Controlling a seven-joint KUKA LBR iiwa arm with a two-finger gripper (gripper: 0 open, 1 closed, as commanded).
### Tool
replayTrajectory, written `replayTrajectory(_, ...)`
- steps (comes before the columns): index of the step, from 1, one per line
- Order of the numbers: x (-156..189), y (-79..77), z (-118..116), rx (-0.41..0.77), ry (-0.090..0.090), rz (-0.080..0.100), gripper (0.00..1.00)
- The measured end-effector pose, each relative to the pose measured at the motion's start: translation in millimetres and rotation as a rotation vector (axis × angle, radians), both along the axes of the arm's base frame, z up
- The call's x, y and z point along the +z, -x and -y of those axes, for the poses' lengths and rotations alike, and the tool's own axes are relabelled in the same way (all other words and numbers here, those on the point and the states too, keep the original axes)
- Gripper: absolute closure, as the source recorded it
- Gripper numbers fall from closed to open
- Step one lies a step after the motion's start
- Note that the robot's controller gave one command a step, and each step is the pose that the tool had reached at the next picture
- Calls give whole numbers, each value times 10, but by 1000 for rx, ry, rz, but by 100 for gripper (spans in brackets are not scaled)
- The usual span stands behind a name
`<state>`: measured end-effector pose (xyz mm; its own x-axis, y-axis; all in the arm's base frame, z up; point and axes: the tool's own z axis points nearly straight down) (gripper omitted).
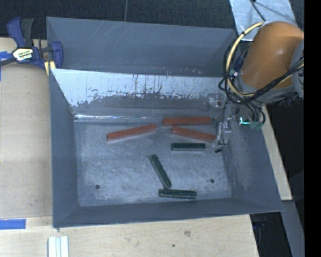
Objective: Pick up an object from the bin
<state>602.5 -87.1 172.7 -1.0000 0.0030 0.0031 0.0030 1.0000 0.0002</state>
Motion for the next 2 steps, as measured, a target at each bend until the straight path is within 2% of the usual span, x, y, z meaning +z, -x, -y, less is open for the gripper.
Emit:
replayTrajectory(1, -1054, -68, -138, 57, 0, 6, 0)
replayTrajectory(2, -998, 83, 5, 120, 1, 13, 0)
